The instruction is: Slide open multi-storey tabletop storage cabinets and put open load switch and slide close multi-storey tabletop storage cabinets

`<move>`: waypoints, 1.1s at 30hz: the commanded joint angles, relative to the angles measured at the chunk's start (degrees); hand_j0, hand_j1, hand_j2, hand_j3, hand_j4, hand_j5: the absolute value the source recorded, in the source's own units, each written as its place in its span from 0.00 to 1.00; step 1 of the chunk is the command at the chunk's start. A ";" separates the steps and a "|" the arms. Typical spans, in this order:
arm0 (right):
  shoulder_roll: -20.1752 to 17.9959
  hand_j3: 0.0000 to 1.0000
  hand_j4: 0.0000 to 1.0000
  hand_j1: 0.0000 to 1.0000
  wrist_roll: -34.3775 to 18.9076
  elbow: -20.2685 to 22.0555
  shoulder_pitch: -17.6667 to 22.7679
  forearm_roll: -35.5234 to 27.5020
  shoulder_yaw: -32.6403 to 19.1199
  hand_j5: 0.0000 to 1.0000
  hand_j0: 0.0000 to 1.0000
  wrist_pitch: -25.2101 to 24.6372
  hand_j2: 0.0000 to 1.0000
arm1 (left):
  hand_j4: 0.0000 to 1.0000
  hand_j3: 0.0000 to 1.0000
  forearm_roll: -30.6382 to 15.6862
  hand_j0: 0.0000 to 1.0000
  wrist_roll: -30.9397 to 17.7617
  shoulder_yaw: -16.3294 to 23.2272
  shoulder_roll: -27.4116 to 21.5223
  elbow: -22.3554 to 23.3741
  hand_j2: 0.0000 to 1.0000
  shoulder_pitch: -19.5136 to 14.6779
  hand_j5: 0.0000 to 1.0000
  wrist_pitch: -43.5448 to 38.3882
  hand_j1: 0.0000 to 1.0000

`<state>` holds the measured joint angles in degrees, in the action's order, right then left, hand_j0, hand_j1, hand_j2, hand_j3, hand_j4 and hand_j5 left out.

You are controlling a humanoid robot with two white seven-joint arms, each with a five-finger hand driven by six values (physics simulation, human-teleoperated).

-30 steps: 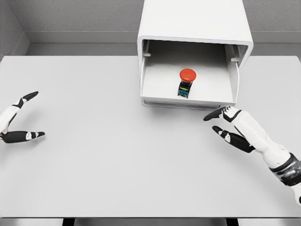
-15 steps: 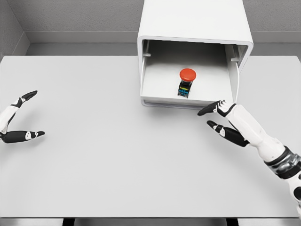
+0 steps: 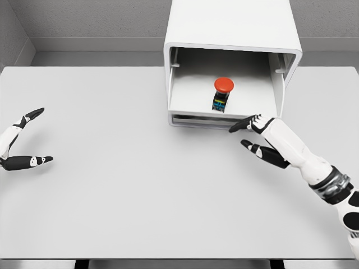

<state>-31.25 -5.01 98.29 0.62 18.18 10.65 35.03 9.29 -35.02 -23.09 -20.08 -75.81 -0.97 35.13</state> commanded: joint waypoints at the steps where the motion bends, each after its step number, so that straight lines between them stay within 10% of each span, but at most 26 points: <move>1: -0.04 0.64 0.64 0.64 0.00 -1.17 0.00 -0.16 0.43 0.64 0.64 -0.03 0.64 | 1.00 1.00 -0.50 1.00 0.02 -0.02 -0.04 -0.04 1.00 0.00 1.00 -0.13 1.00; 33: -2.85 0.70 0.70 0.70 0.09 -7.85 -7.21 -0.33 3.24 0.70 0.70 -0.03 0.70 | 1.00 1.00 -0.50 1.00 0.02 -0.11 -0.04 0.05 1.00 0.17 1.00 -0.13 1.00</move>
<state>-32.89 -4.96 90.03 -6.24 18.42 14.02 35.03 9.28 -35.02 -23.20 -20.08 -75.71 -0.79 35.13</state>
